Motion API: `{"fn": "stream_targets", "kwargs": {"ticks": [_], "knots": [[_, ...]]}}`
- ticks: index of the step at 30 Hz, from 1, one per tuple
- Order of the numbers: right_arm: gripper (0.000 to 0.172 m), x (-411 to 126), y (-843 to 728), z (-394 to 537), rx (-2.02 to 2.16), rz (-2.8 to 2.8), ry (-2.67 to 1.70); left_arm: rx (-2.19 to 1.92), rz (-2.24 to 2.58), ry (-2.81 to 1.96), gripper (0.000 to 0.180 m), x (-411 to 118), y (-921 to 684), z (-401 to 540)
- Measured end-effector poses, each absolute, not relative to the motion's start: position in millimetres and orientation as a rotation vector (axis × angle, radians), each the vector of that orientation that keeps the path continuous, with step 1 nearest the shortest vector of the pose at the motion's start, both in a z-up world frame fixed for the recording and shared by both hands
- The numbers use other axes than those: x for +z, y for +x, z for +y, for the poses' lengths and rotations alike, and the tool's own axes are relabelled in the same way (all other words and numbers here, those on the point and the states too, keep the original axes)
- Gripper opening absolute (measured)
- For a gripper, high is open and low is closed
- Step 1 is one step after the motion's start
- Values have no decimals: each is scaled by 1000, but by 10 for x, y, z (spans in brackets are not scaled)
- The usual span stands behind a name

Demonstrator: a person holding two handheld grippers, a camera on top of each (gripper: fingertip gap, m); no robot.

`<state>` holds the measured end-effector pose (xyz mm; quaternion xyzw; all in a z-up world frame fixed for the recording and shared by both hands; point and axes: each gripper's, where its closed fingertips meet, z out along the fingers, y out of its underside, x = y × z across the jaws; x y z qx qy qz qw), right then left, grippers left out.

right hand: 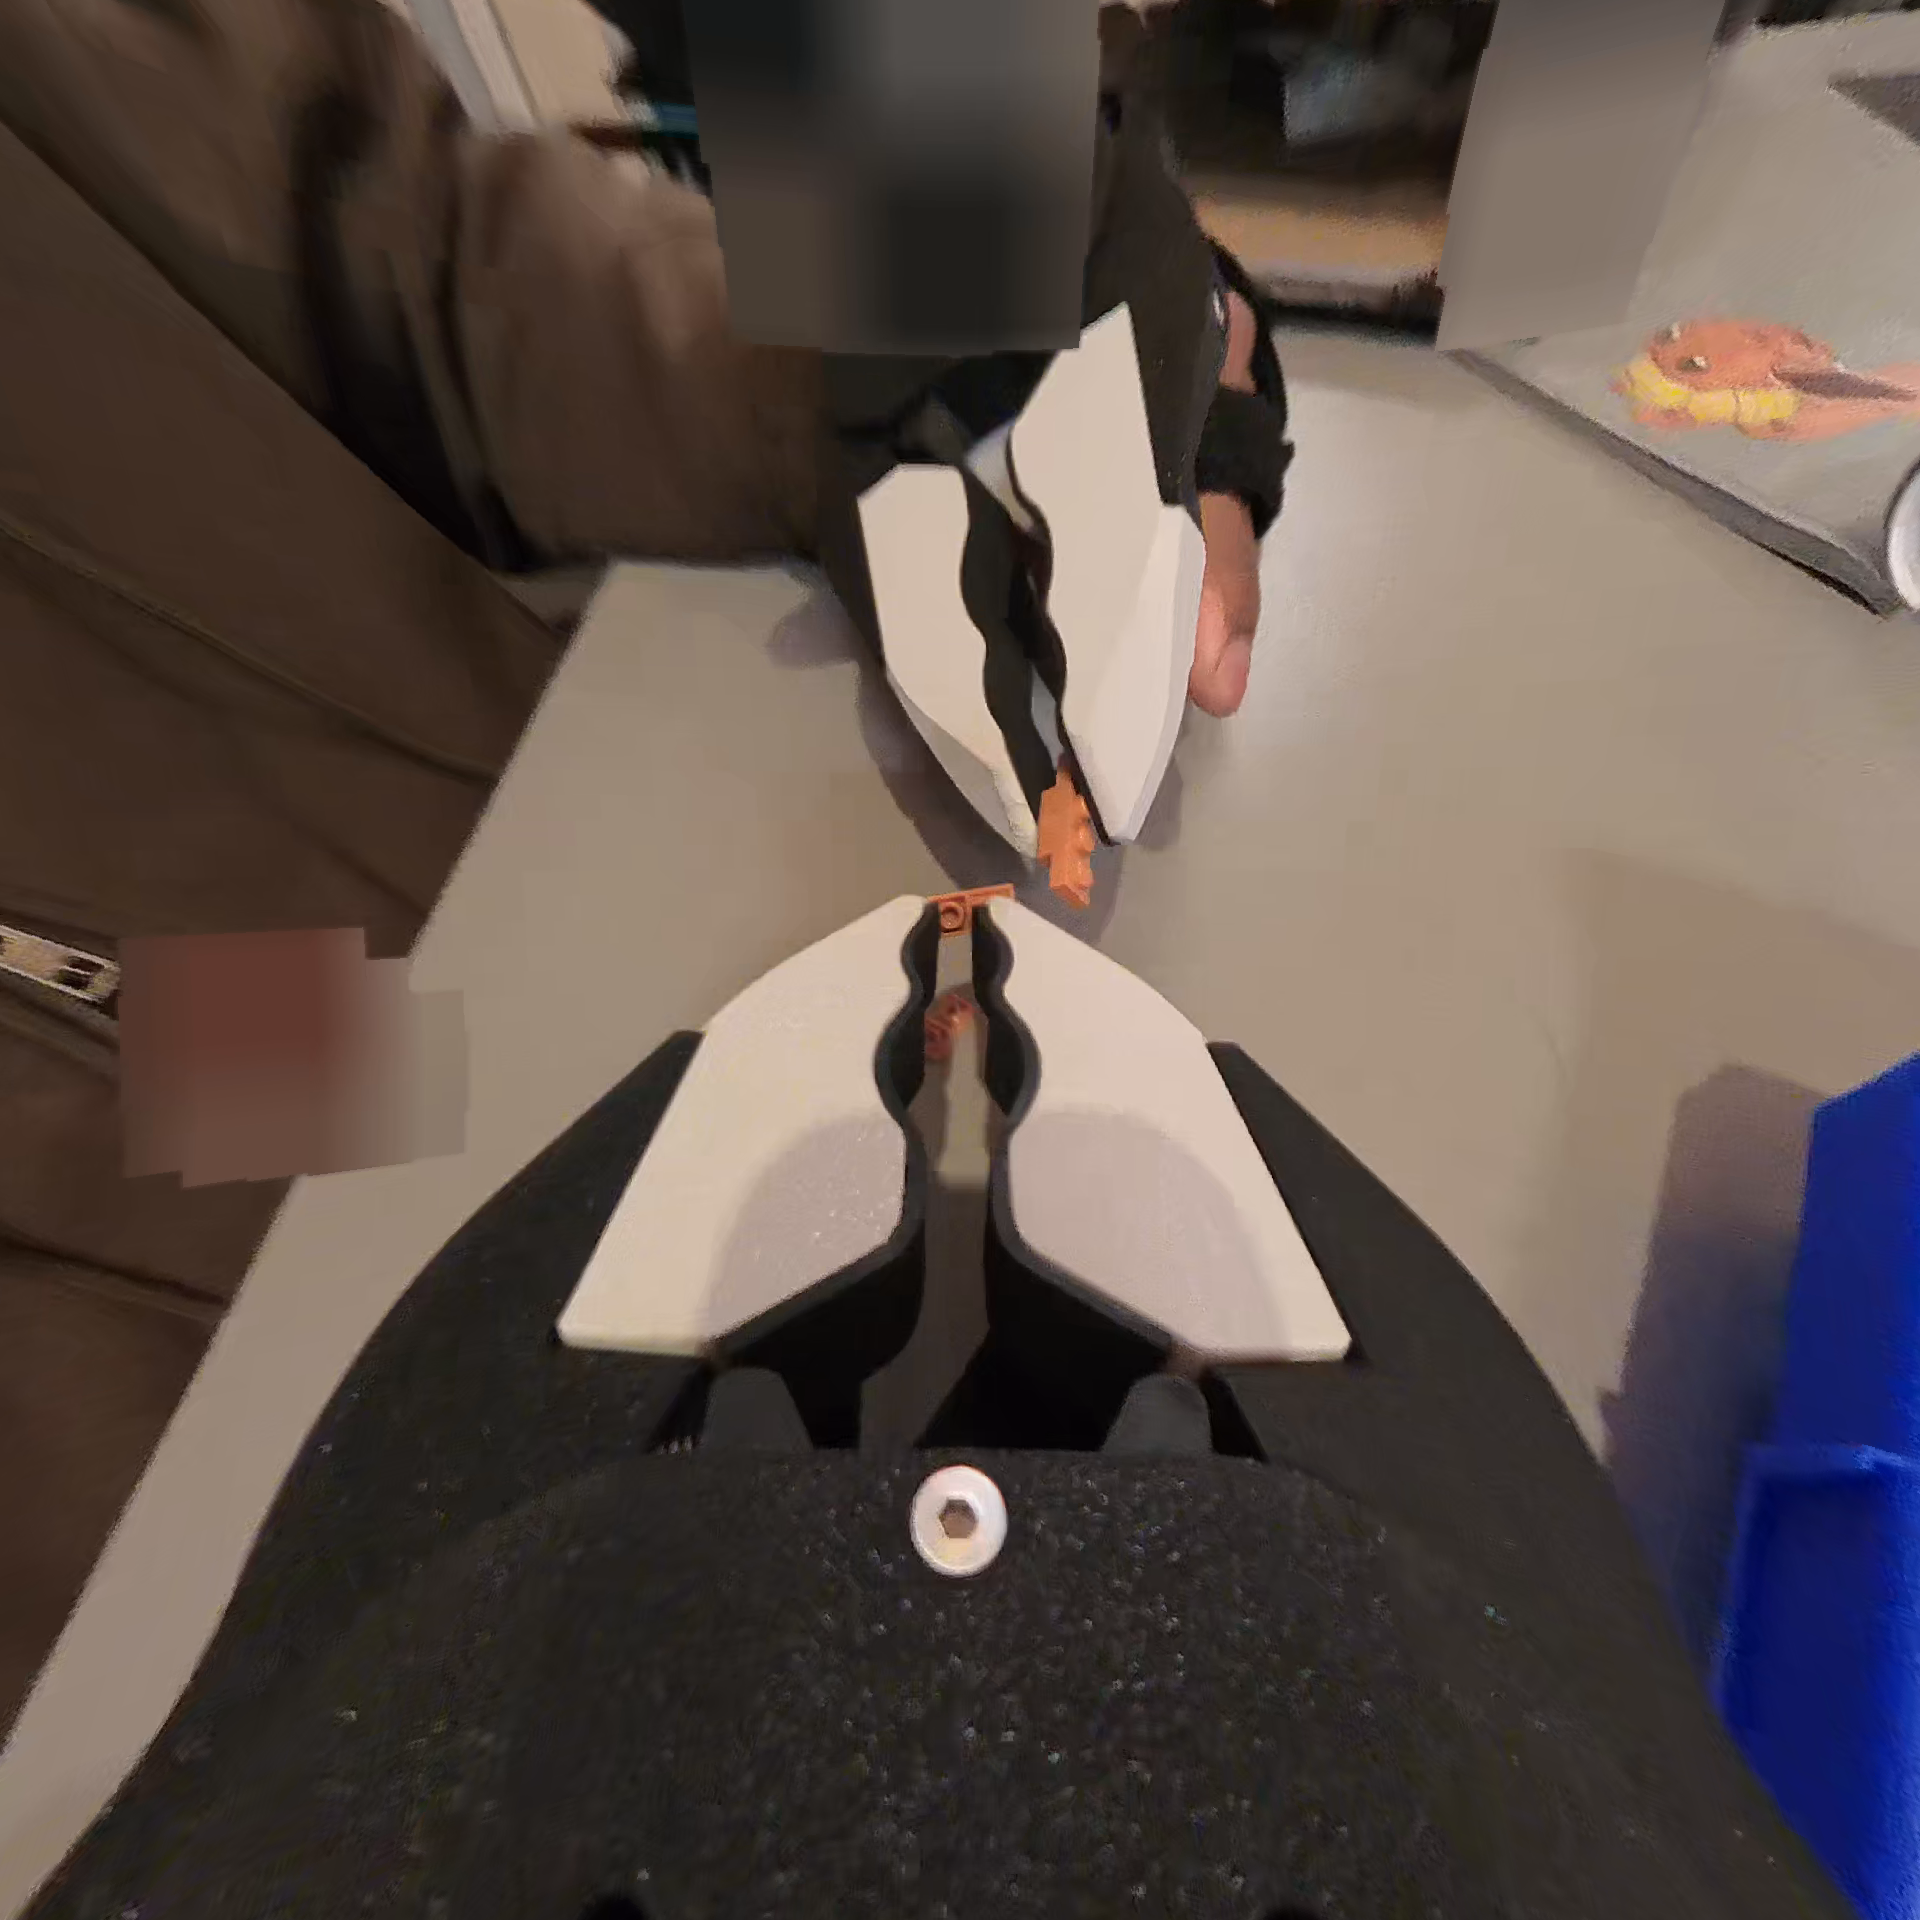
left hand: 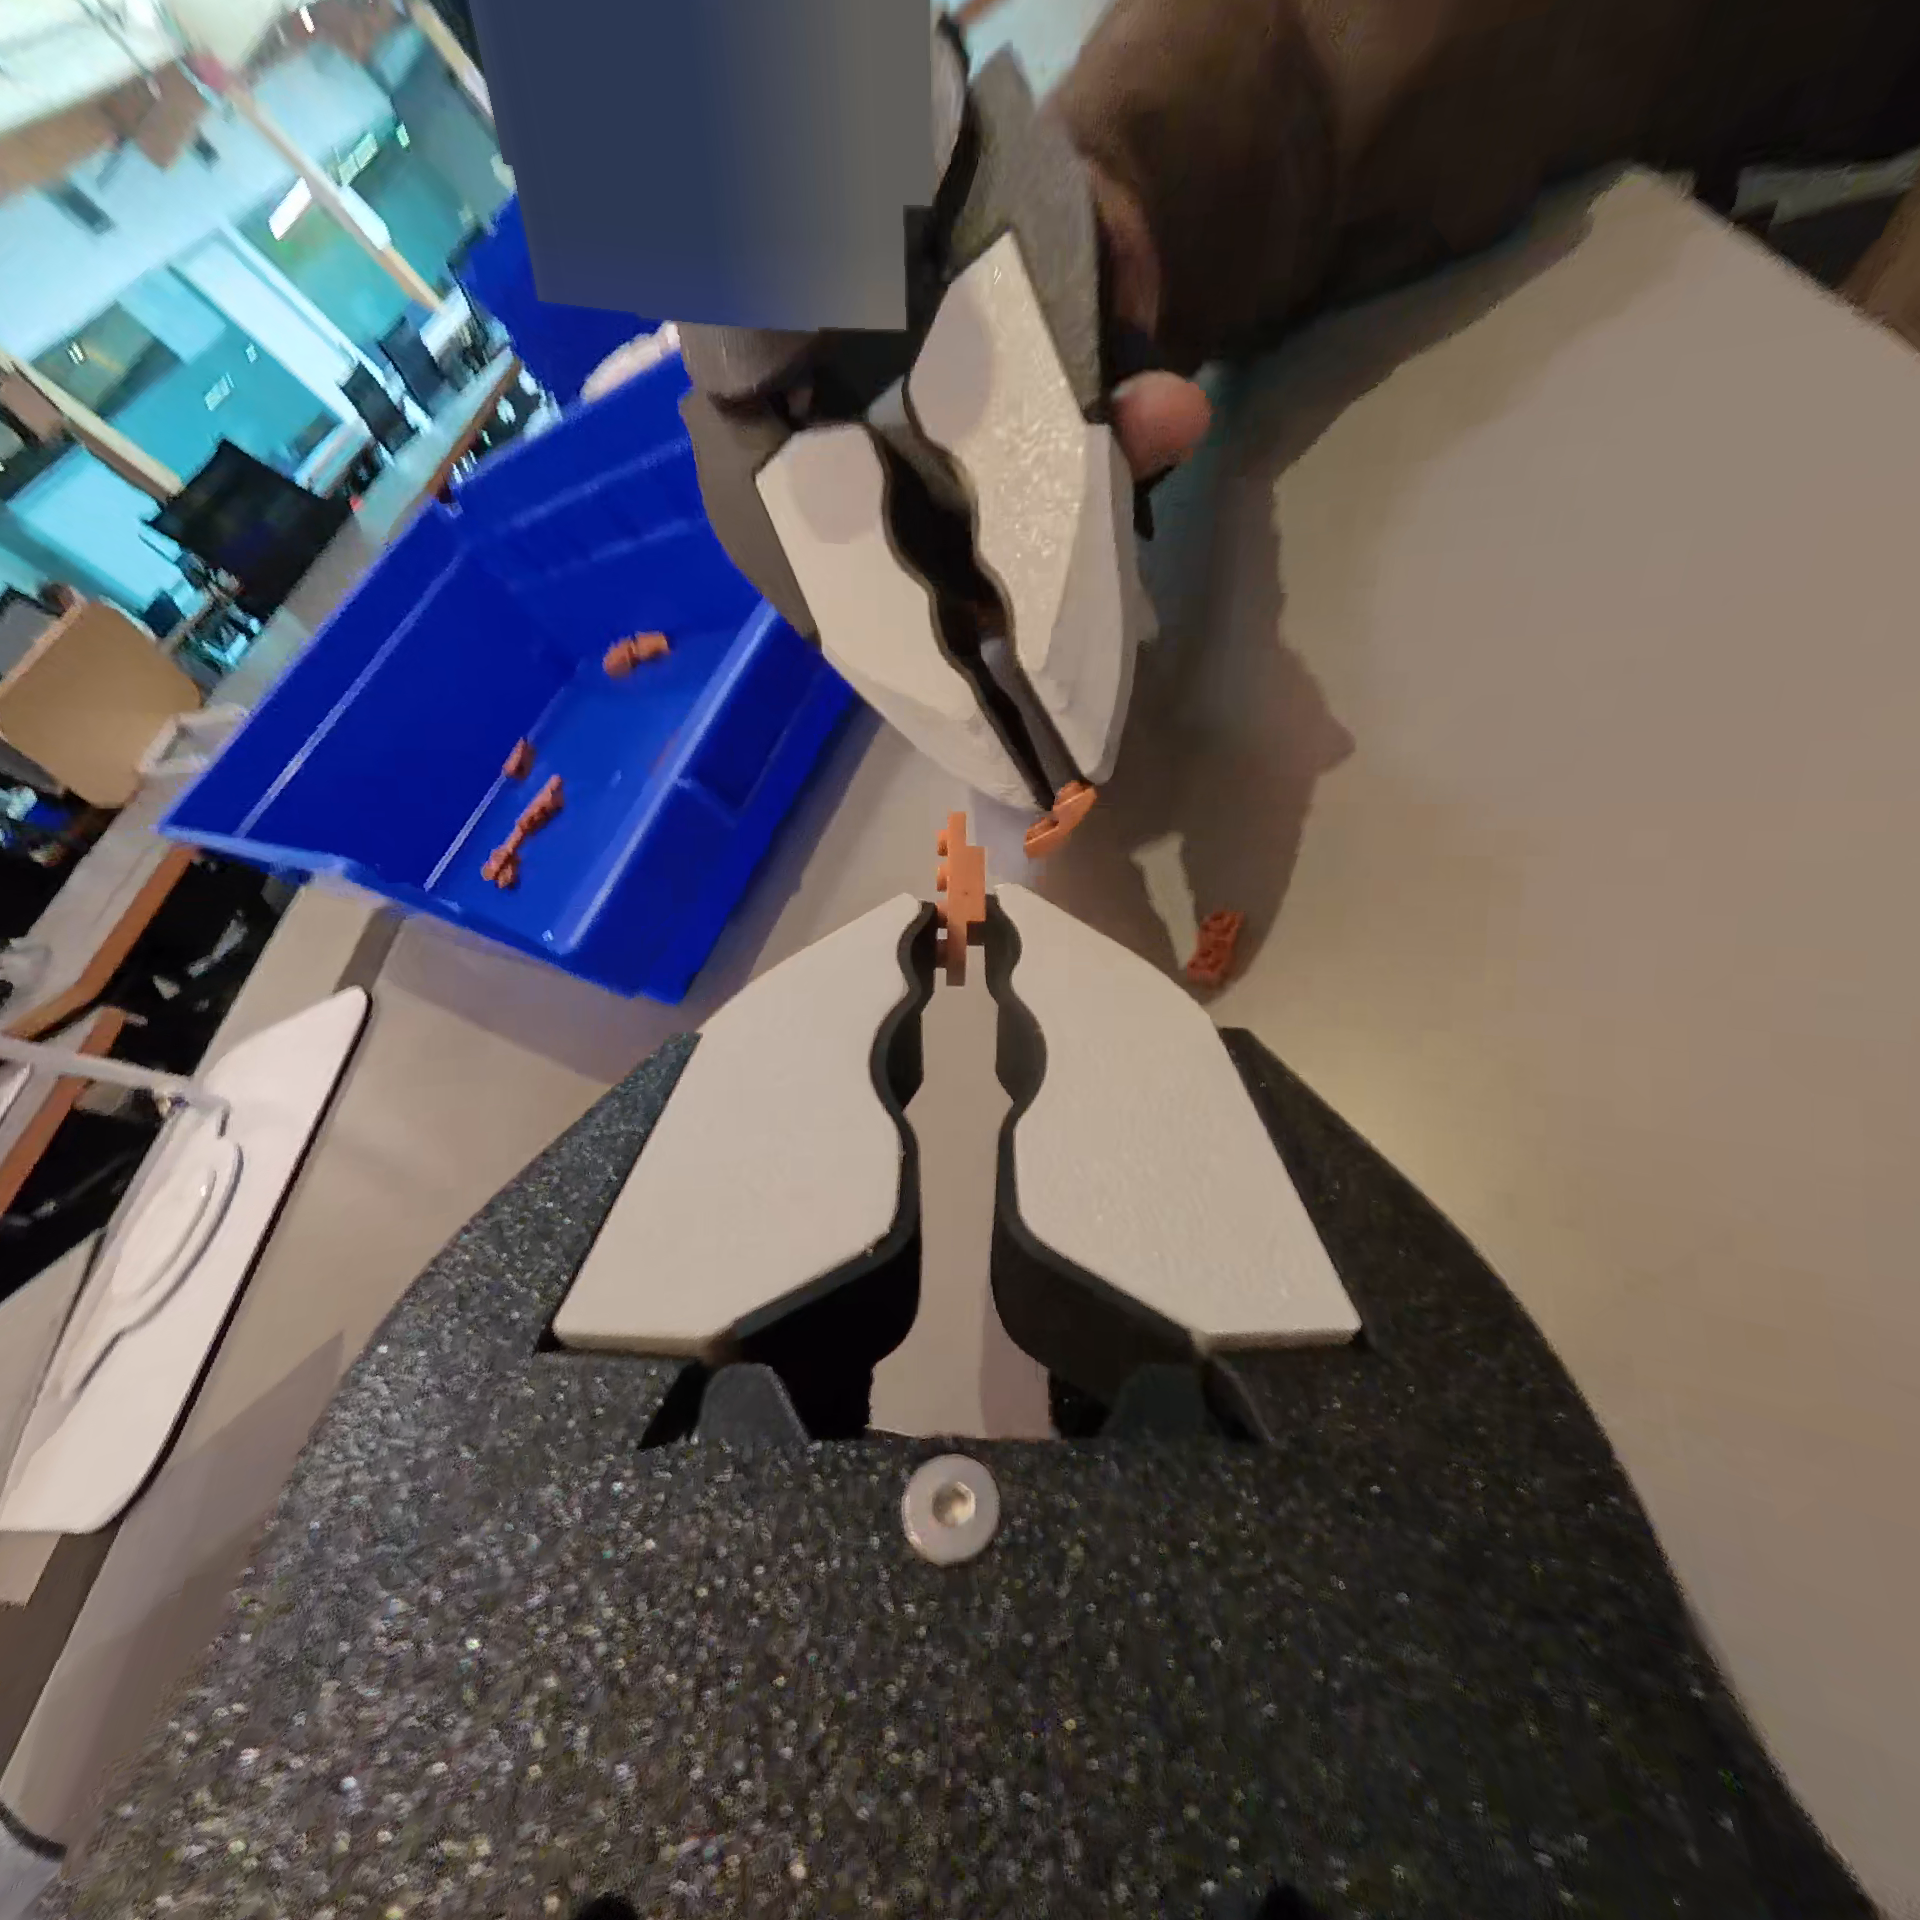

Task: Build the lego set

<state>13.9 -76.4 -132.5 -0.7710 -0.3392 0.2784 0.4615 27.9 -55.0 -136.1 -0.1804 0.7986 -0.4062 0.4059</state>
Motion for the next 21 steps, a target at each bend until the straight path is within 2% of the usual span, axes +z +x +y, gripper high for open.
{"fn": "stream_targets", "kwargs": {"ticks": [12,21], "knots": [[4,-955,149,-741,883,-673,-1705,-1209,1923,-441,8,-1164,227,-654],[4,-970,161,-736,913,-649,-1710,-1208,1898,-508,8,-1148,275,-578]]}}
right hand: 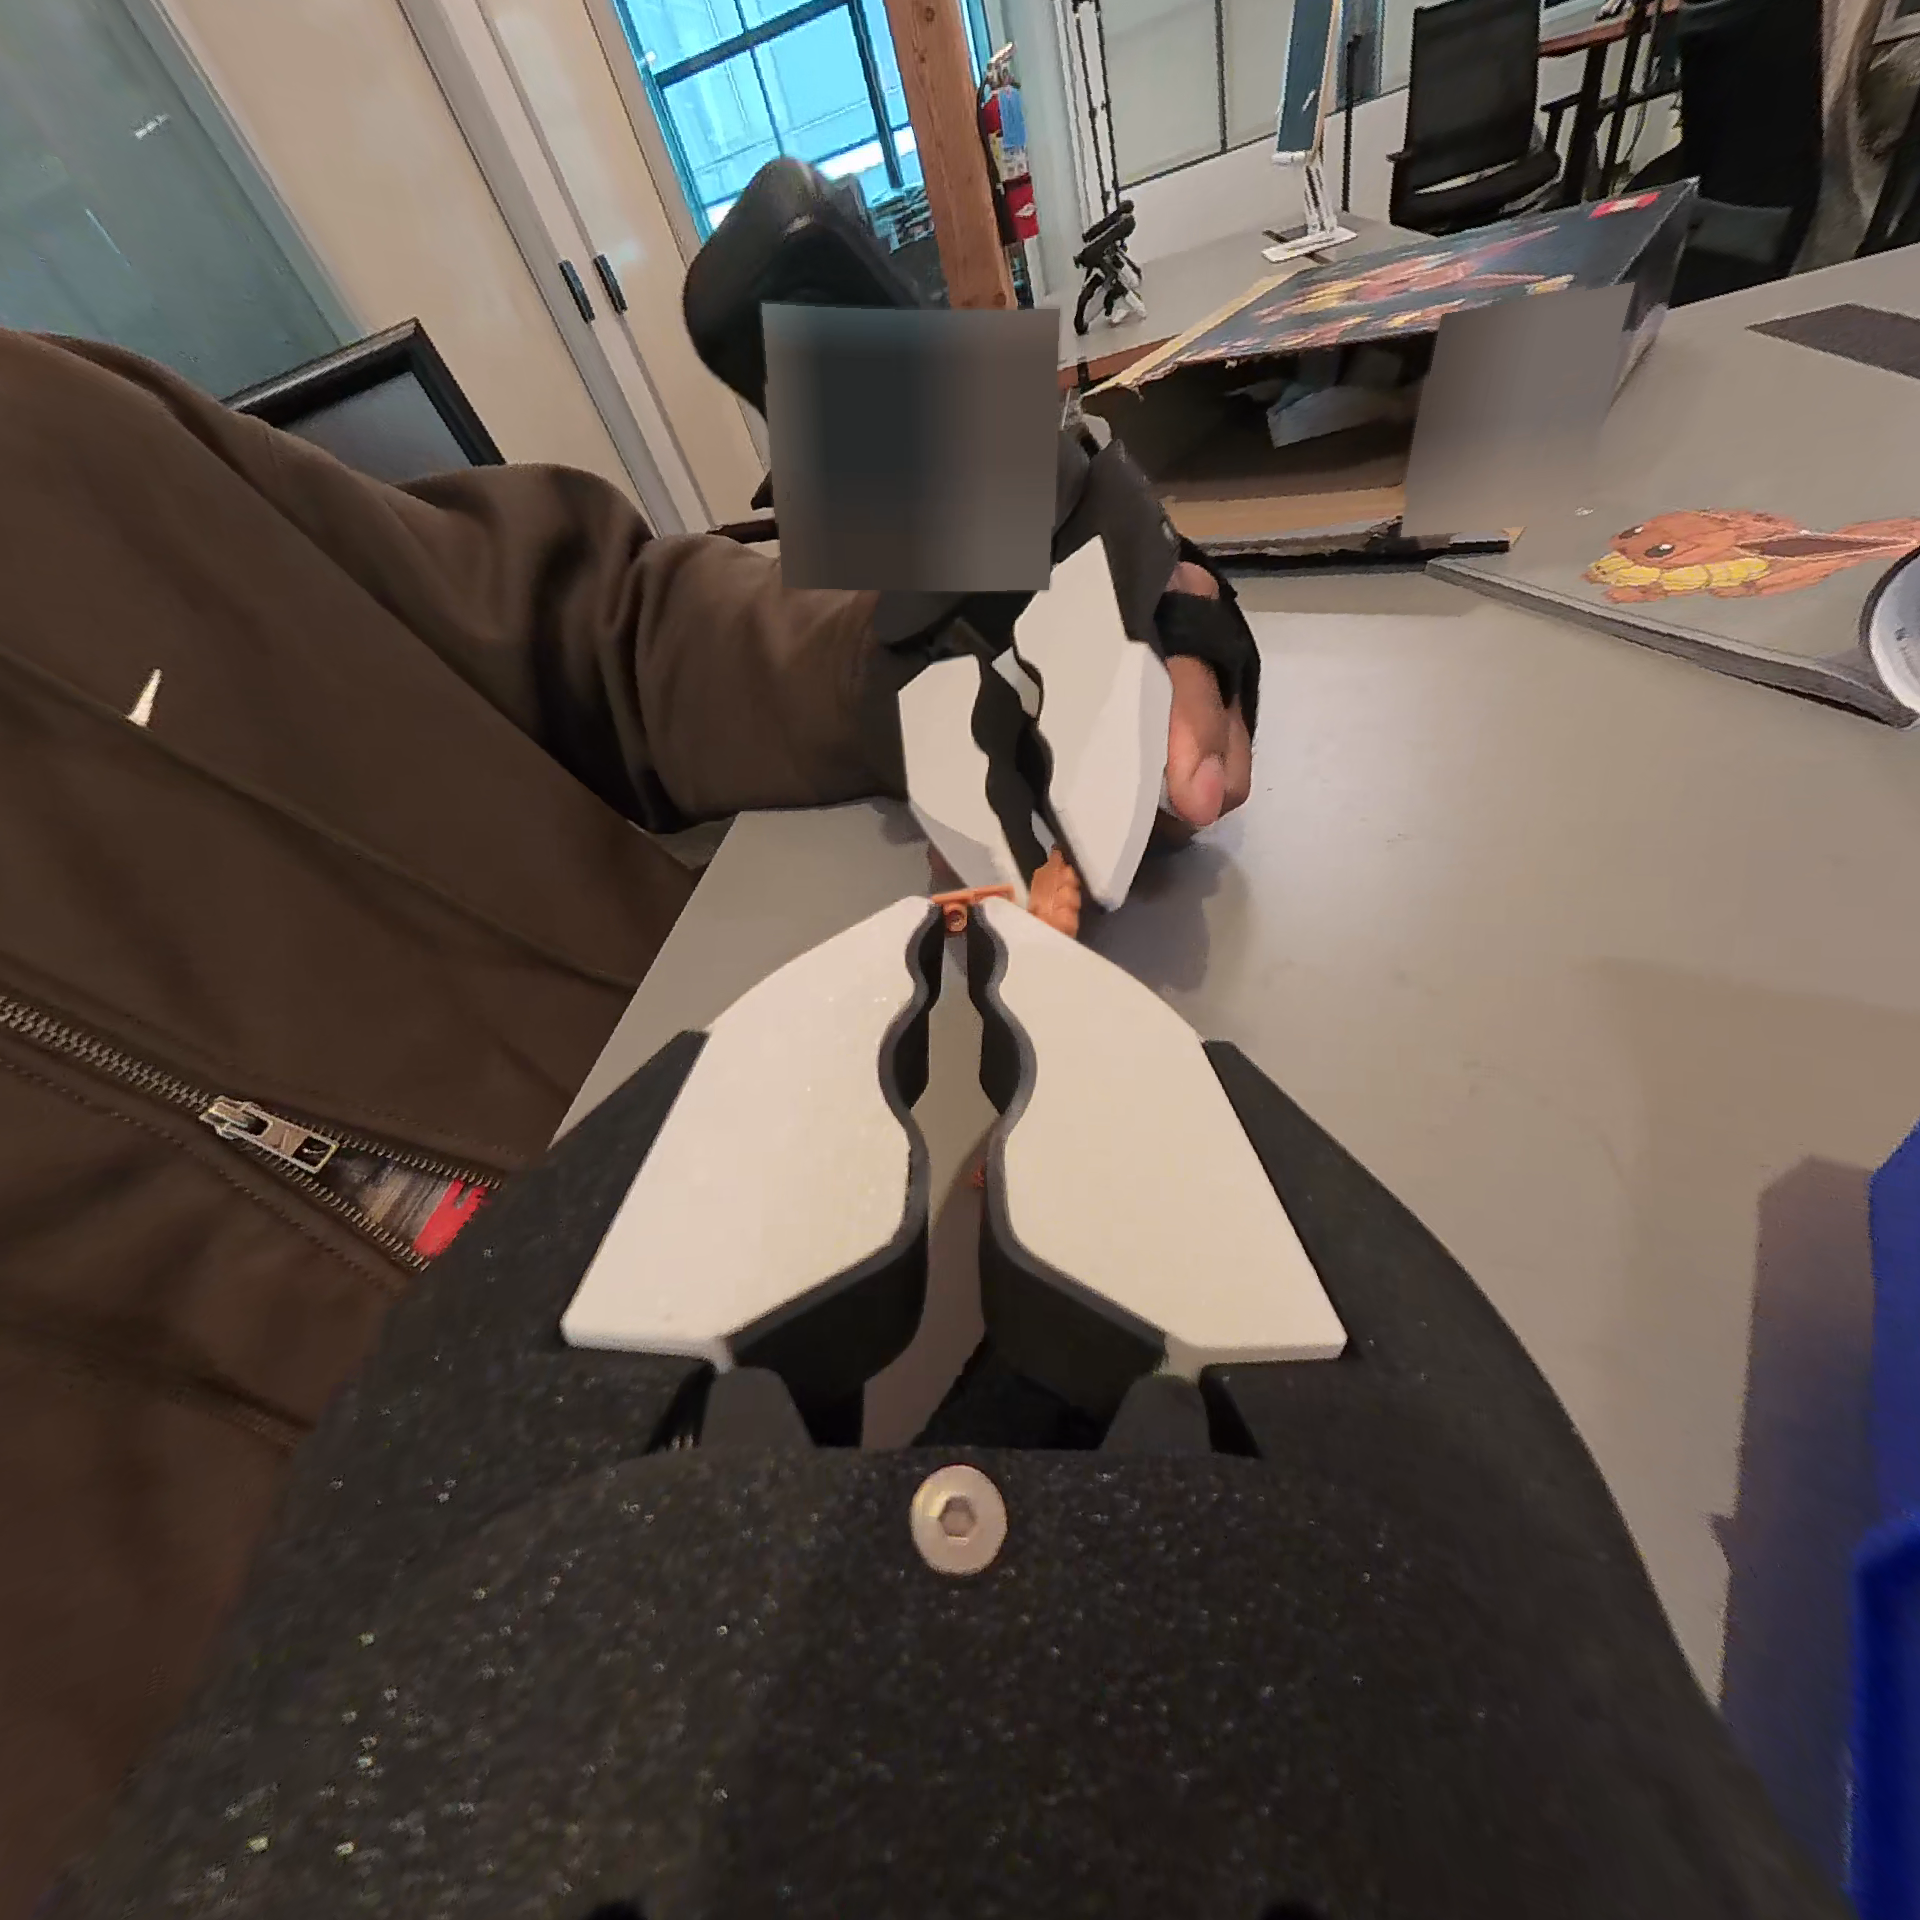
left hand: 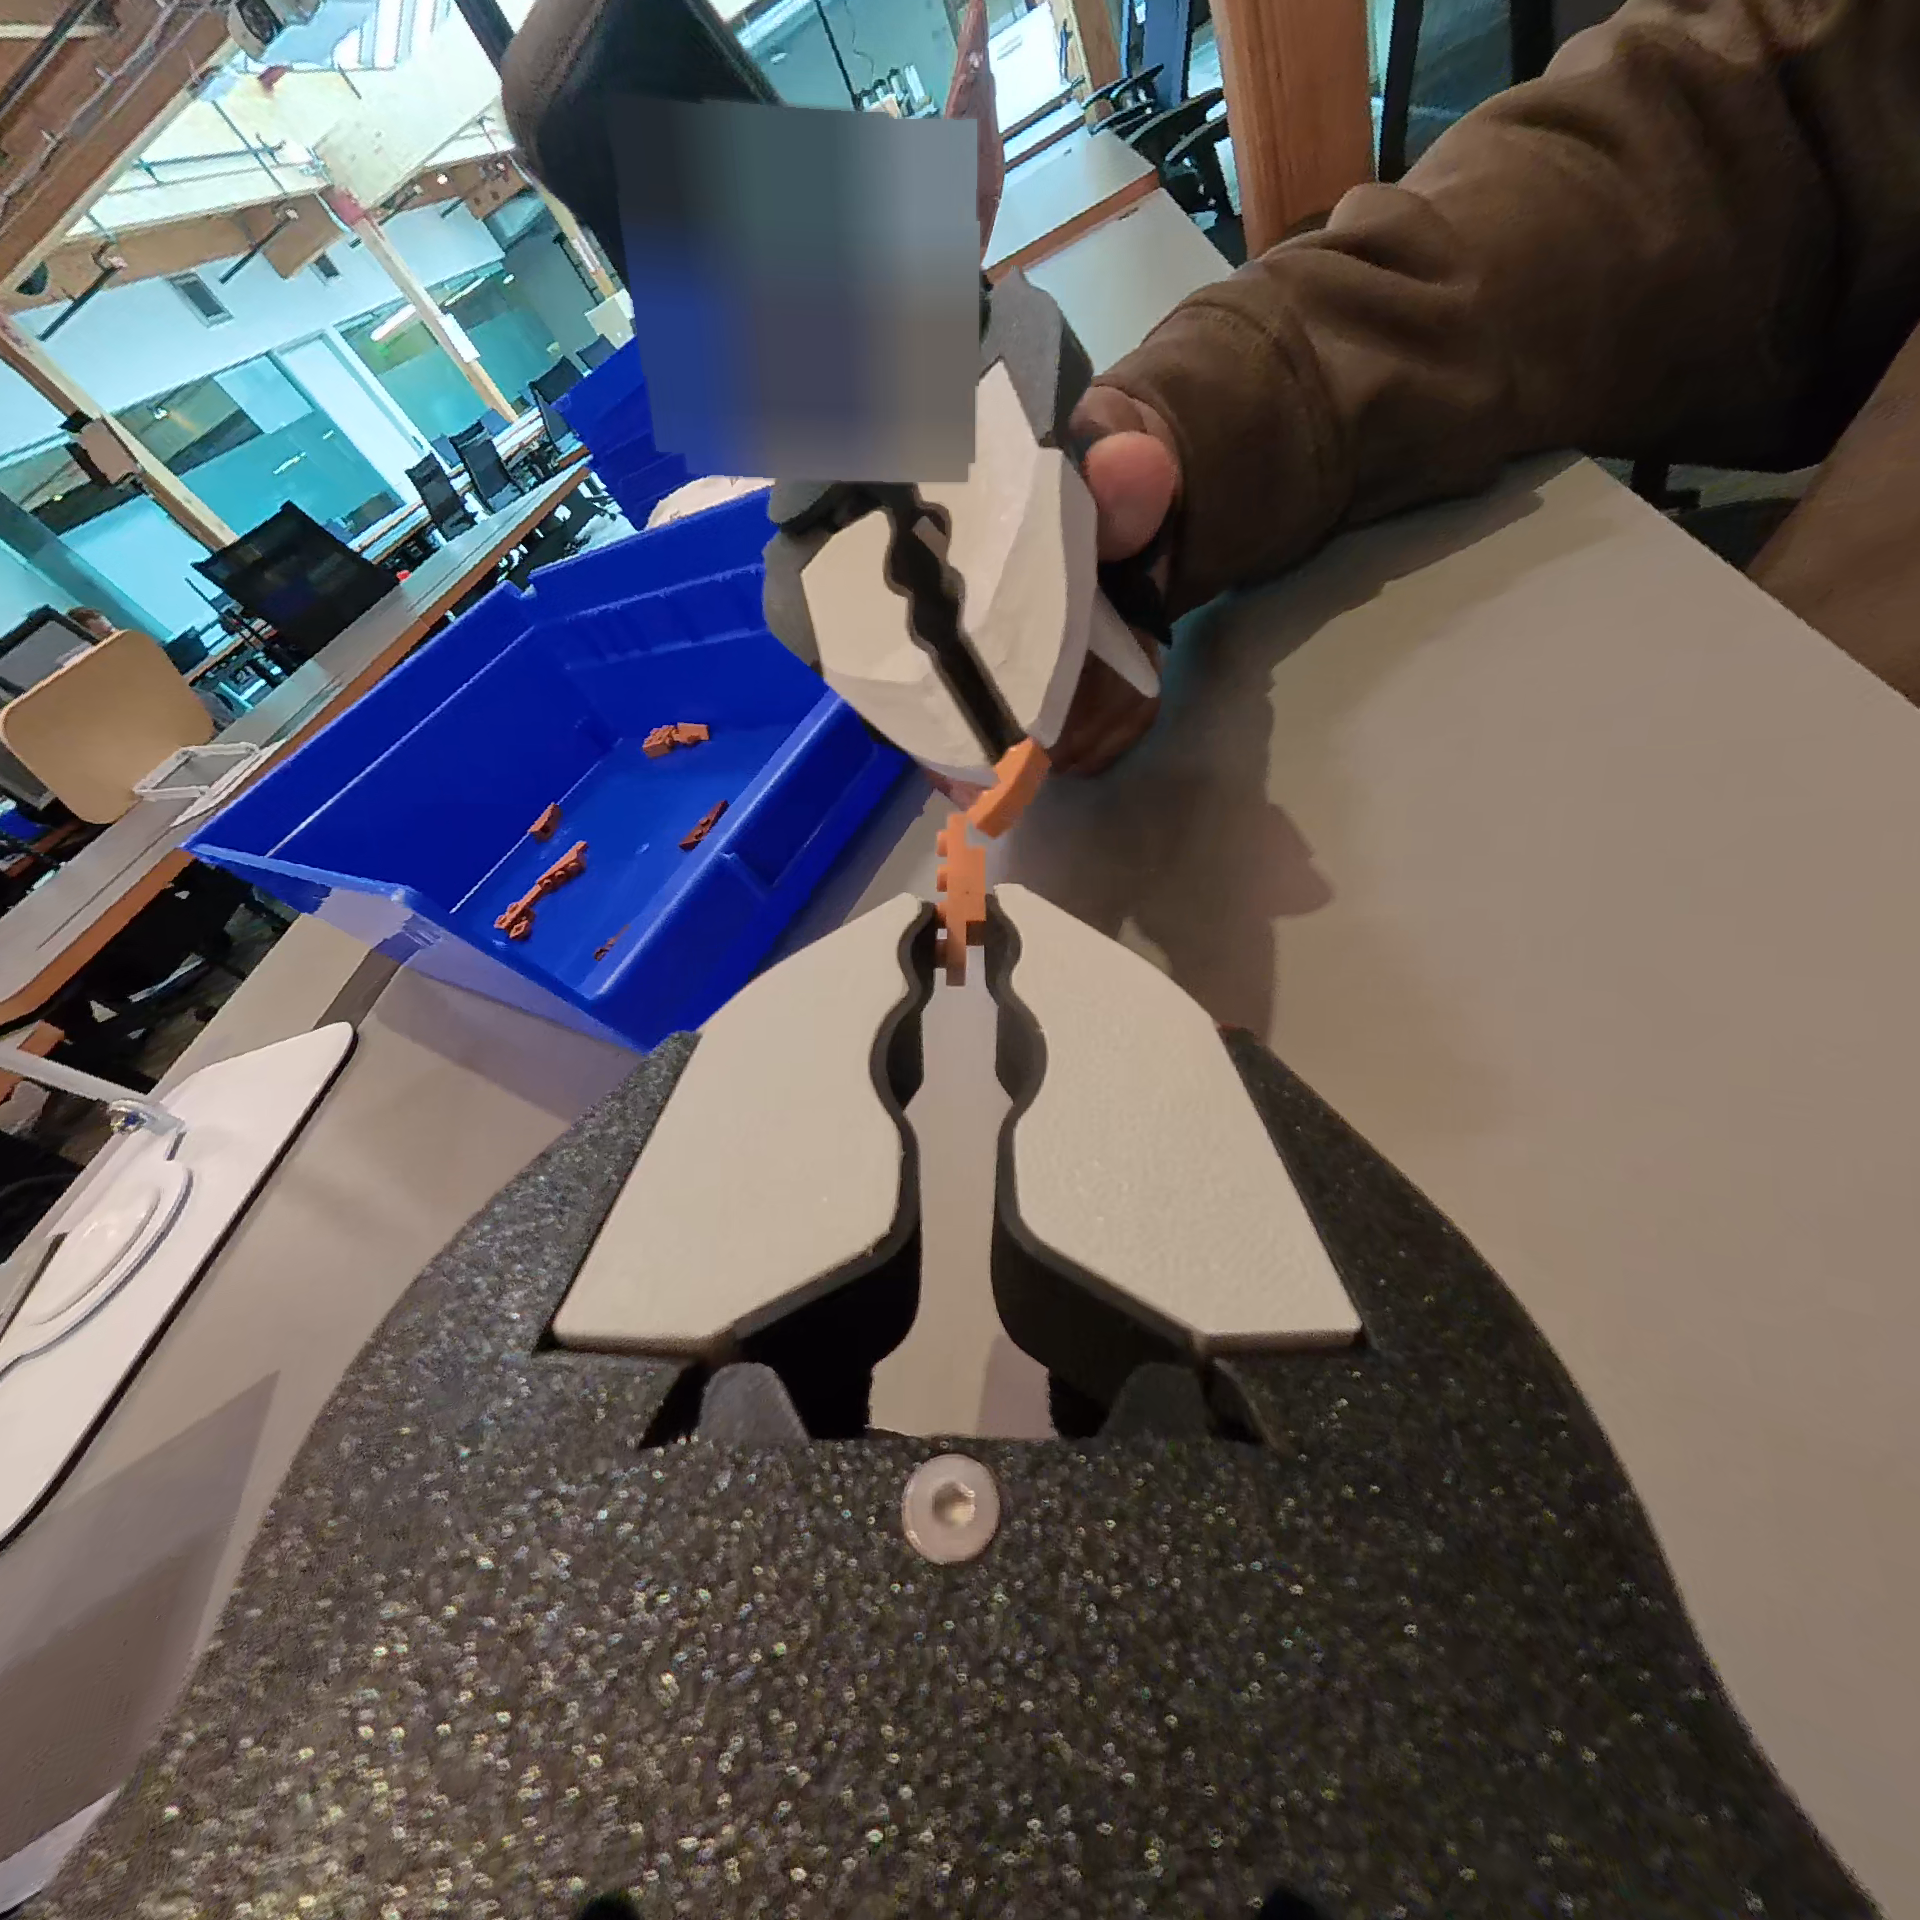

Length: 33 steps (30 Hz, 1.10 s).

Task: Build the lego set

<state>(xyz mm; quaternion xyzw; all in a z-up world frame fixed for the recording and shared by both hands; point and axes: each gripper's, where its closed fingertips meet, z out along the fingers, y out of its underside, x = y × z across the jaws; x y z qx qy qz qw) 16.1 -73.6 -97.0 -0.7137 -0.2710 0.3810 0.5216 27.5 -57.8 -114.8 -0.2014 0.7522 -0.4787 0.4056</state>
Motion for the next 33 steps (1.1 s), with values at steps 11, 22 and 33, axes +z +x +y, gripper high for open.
{"fn": "stream_targets", "kwargs": {"ticks": [11,22,33], "knots": [[4,-939,120,-792,916,-698,-1684,-1247,1857,-438,8,-1049,218,-626],[4,-890,193,-749,892,-657,-1659,-1256,1830,-453,8,-1014,229,-615],[0,-886,251,-701,878,-614,-1658,-1240,1852,-459,8,-1051,234,-614]]}}
